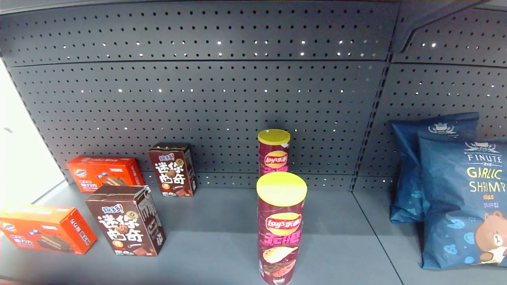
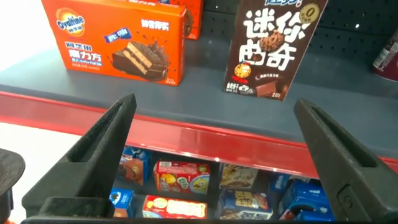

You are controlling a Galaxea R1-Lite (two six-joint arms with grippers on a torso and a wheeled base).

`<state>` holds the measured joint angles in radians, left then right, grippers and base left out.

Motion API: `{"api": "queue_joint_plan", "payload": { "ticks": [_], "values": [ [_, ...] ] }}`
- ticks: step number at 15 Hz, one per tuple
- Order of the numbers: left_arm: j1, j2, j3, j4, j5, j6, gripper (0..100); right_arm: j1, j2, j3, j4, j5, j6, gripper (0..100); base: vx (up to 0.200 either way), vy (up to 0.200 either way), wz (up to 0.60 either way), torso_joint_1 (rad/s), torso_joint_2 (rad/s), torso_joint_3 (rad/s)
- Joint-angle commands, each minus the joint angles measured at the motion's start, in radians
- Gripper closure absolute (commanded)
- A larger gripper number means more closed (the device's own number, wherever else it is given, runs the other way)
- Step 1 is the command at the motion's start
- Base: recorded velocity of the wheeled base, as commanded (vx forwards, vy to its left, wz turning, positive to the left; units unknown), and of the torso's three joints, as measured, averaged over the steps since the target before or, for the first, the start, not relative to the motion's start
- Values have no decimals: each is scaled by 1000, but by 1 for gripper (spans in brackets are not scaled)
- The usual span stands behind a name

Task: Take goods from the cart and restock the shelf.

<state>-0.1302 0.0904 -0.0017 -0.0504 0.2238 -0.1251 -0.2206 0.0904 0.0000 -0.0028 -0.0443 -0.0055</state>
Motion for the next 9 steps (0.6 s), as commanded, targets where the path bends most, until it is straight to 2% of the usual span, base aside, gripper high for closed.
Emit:
{"api": "queue_joint_plan", "payload": {
  "ticks": [1,8,9],
  "values": [
    [0,2,0,0,0,-1,0,0,2,0,0,0,-1,0,0,0,0,0,0,0],
    [0,2,0,0,0,-1,0,0,2,0,0,0,-1,0,0,0,0,0,0,0],
    [0,2,0,0,0,-1,0,0,2,0,0,0,-1,0,0,200,0,2,2,2]
  ]
}}
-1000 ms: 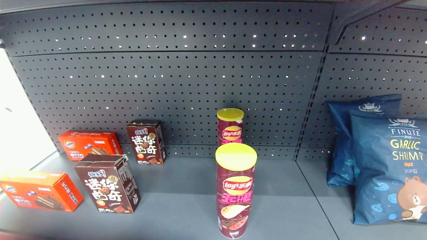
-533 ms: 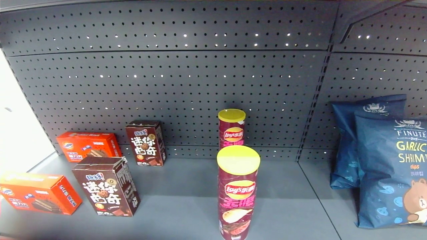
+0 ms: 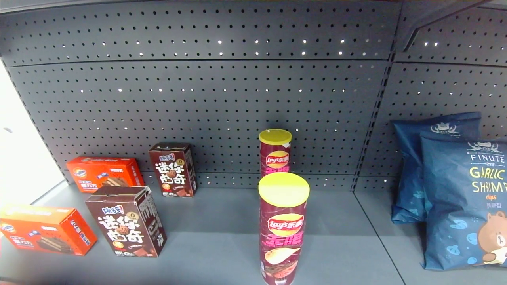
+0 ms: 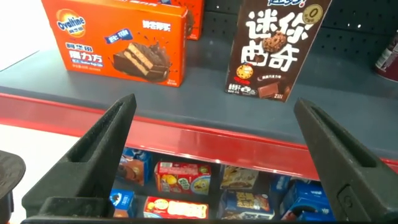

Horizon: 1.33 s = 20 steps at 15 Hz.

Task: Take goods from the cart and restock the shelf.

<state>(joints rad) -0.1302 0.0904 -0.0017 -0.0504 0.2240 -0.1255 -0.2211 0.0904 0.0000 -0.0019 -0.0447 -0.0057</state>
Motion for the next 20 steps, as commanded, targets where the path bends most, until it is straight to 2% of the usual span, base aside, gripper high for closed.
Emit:
{"api": "queue_joint_plan", "payload": {
  "ticks": [1,11,12,20],
  "values": [
    [1,2,0,0,0,0,0,0,2,0,-1,2,0,0,0,200,0,2,2,2],
    [1,0,0,0,3,3,0,0,2,0,-1,0,0,0,0,0,0,0,0,0],
    [1,2,0,0,3,0,0,0,2,0,0,0,0,0,0,-200,0,7,2,7],
    [1,2,0,0,3,-14,0,0,2,0,-1,0,0,0,0,0,0,0,0,0]
  ]
}}
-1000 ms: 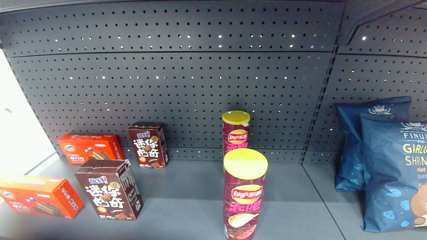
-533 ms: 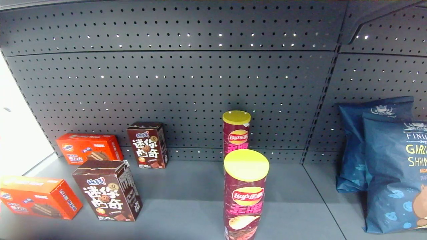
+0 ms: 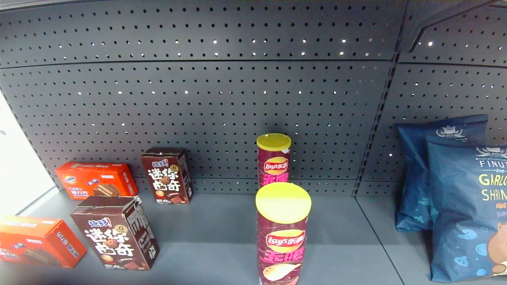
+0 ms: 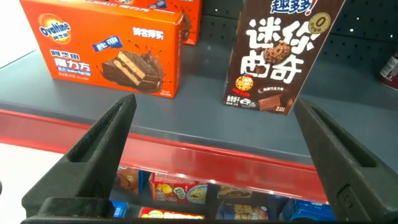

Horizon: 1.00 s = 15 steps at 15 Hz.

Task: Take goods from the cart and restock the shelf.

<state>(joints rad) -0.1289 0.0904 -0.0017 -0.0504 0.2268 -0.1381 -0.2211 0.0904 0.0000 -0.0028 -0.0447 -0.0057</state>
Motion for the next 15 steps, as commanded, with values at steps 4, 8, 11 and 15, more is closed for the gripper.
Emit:
{"api": "queue_joint_plan", "payload": {
  "ticks": [4,8,11,15],
  "values": [
    [0,2,0,0,0,-5,0,0,2,0,0,0,0,0,0,0,0,0,0,0],
    [0,2,0,0,0,-6,0,0,2,0,0,2,0,0,0,0,0,0,0,0],
    [0,2,0,0,0,-6,0,0,2,0,0,0,0,0,0,0,0,0,0,0],
    [0,2,0,0,0,-6,0,0,2,0,0,0,0,0,-50,0,0,-1,1,1]
  ]
}}
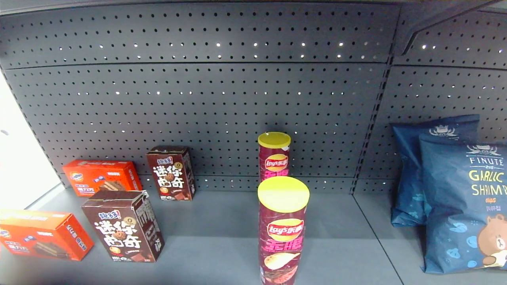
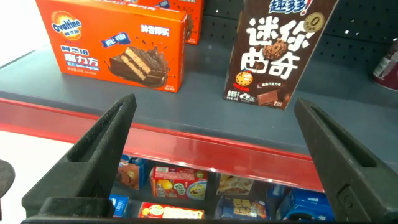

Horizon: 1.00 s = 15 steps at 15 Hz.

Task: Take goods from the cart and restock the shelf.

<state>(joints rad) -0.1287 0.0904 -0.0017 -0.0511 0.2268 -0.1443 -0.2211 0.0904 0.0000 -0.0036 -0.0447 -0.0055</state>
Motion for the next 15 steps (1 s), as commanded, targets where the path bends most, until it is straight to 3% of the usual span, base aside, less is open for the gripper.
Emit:
{"api": "queue_joint_plan", "payload": {
  "ticks": [1,15],
  "values": [
    [0,2,0,0,0,0,0,0,2,0,1,0,-1,0,0,0,0,0,0,0],
    [0,0,0,0,0,3,0,0,2,0,1,0,-1,0,0,0,0,0,0,0]
  ]
}}
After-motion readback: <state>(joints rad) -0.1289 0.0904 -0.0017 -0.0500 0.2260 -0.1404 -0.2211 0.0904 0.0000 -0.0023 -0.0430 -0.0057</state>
